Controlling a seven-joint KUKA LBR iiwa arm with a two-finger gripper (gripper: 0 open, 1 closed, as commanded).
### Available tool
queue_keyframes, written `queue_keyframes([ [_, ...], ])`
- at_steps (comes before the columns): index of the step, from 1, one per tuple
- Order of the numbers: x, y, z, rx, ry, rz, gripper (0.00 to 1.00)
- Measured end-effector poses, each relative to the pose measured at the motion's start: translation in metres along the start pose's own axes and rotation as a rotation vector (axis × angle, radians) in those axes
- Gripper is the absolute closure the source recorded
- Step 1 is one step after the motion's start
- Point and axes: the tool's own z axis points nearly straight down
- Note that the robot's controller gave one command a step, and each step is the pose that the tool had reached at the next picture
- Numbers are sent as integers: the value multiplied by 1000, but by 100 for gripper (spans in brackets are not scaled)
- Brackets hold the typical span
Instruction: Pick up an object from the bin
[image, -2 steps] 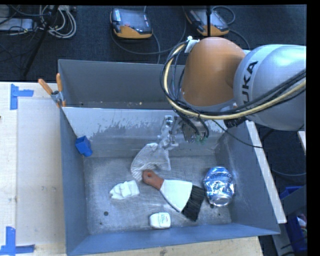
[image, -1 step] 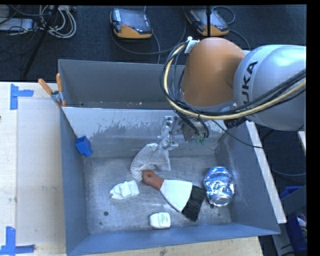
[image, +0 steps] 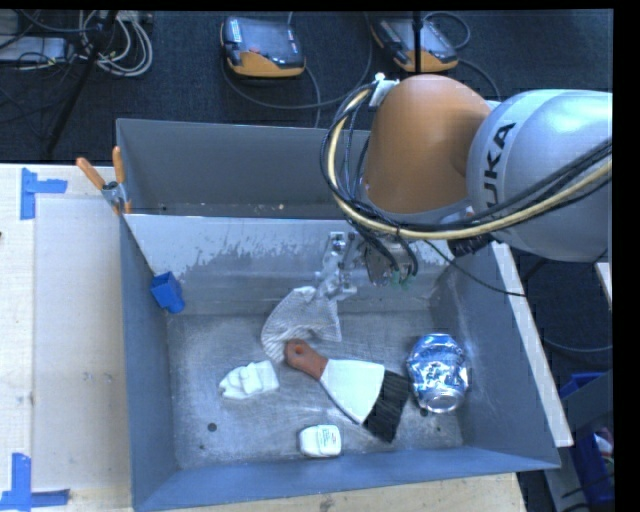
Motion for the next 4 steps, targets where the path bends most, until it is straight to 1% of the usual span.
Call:
queue_keyframes([
  [4,0,0,0,-1,0,1,100],
])
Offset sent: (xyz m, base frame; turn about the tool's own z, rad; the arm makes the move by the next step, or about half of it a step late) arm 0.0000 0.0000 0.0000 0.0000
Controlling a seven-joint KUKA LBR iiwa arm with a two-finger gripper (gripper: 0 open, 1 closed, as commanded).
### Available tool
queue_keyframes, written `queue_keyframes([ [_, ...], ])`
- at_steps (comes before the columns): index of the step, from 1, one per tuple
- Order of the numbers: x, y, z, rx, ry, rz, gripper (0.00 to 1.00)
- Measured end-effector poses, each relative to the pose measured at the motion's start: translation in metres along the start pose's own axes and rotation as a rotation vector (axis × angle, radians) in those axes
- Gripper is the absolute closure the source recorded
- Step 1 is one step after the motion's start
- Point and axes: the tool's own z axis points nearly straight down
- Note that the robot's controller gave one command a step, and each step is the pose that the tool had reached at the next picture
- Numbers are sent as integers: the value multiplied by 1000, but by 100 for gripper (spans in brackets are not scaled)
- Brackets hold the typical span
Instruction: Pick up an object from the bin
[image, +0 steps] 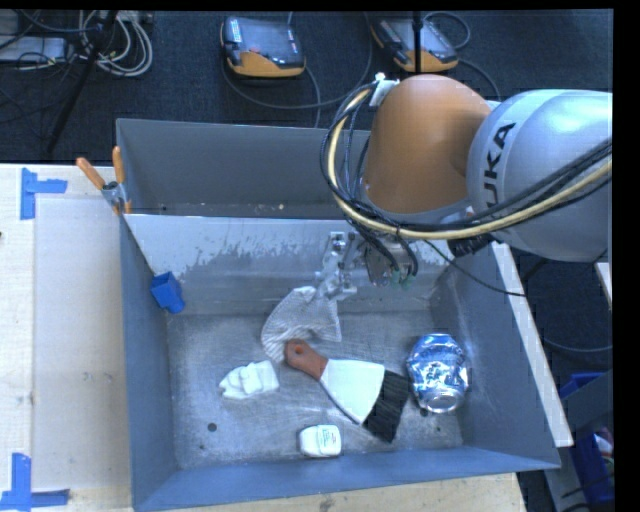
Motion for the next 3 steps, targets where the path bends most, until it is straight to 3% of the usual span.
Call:
queue_keyframes([
  [3,0,0,0,0,0,1,100],
])
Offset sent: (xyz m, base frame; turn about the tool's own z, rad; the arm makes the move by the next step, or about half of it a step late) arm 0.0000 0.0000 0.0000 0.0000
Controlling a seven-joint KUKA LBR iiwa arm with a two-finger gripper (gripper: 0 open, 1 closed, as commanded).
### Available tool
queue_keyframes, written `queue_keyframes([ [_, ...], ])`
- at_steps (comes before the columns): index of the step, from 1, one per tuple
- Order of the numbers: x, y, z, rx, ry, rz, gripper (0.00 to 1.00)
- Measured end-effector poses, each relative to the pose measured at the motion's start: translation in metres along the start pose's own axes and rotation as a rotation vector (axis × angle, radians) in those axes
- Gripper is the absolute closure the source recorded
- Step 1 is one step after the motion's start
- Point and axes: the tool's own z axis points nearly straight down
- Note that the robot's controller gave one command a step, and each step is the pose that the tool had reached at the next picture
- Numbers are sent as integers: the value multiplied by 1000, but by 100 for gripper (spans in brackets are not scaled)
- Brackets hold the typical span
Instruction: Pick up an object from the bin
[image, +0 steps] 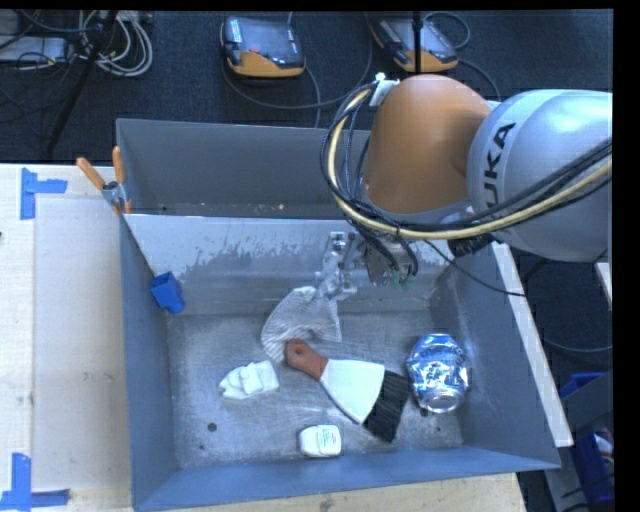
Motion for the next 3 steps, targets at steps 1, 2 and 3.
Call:
queue_keyframes([
  [1,0,0,0,0,0,0,100],
  [2,0,0,0,0,0,0,100],
  [3,0,0,0,0,0,0,100],
])
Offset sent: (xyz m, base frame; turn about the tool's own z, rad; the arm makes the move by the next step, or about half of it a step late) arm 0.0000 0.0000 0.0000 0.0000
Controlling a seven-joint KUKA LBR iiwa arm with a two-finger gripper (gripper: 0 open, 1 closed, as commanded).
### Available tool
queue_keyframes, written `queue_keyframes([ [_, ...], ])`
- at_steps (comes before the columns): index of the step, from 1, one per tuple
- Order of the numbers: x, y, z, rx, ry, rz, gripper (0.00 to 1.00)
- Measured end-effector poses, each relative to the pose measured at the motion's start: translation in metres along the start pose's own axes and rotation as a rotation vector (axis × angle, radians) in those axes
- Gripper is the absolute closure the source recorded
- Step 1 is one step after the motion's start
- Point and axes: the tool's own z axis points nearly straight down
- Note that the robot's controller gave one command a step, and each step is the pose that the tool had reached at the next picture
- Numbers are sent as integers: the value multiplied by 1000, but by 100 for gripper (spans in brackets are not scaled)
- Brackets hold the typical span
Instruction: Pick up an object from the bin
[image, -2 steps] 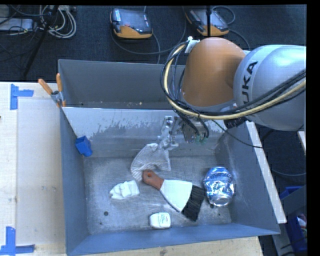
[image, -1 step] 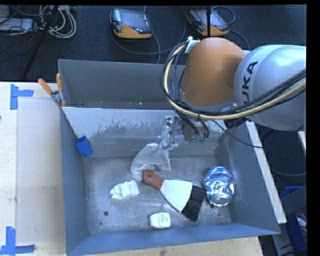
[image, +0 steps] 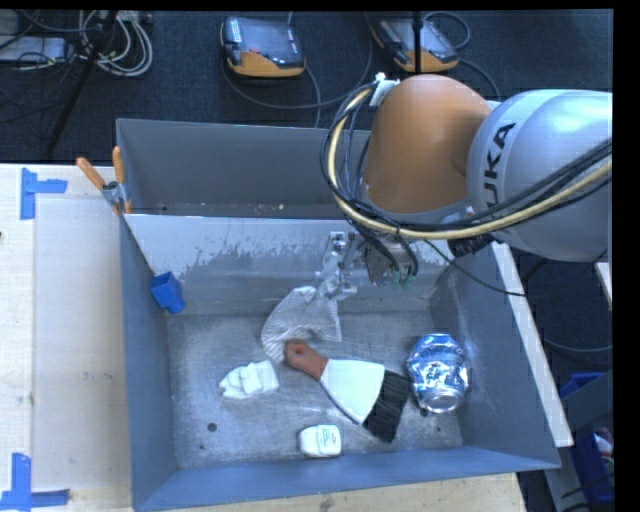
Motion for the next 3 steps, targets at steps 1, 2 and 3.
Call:
queue_keyframes([
  [1,0,0,0,0,0,0,100],
  [2,0,0,0,0,0,0,100],
  [3,0,0,0,0,0,0,100],
])
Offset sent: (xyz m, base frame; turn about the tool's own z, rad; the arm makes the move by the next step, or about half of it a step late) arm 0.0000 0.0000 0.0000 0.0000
